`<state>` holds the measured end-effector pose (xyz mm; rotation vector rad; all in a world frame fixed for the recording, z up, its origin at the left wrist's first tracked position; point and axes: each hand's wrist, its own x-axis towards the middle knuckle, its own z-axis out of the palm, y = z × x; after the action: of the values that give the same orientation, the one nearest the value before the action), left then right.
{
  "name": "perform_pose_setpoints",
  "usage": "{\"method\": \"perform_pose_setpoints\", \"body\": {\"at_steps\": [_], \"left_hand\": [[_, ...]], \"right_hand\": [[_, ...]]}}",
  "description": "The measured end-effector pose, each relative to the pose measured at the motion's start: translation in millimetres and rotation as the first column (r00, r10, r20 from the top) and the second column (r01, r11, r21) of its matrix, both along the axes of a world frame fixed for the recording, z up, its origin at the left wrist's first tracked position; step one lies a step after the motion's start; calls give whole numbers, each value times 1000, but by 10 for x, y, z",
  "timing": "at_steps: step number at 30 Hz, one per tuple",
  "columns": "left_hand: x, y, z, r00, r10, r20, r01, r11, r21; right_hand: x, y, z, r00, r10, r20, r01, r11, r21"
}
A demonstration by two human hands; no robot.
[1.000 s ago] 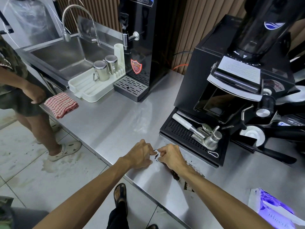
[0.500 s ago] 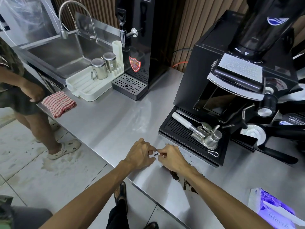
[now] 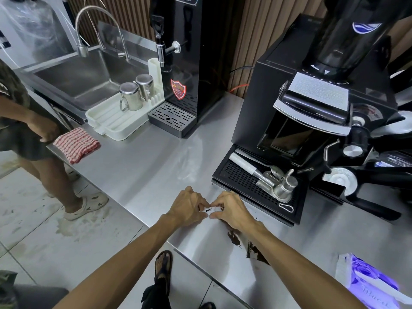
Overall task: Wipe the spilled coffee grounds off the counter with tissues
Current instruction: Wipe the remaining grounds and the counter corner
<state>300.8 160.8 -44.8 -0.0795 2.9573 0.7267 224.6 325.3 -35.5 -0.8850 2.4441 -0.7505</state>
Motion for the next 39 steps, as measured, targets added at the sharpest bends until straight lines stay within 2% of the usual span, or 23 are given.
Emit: {"method": "perform_pose_setpoints", "body": {"at_steps": [10,16,20,26,32,39], "left_hand": [[-88,-67,5,997,-79,-7,78,997,-19],[-117,-89,-68,998,-68,-16,67,997,-45],[-160,-106,-88,996,-92,-6,92,996,-2],[-205,-150,-83,969,-246,-38,244,969,-49],[-256,-118,-43,945,-320,-66,324,945,50],[-308,384,97,884,-464,-59,467,882,67]], "right_hand": [[-11,-14,-32,1000,-29,-5,29,1000,4],[83,-27,-53,991,-128,-44,130,991,36],[166,-47,-71,977,-199,-74,203,978,54],[266,-75,-94,948,-300,-105,308,948,79],[372,-7,-93,916,-368,-159,385,918,95],[607,509,26,827,-538,-162,554,830,69]]}}
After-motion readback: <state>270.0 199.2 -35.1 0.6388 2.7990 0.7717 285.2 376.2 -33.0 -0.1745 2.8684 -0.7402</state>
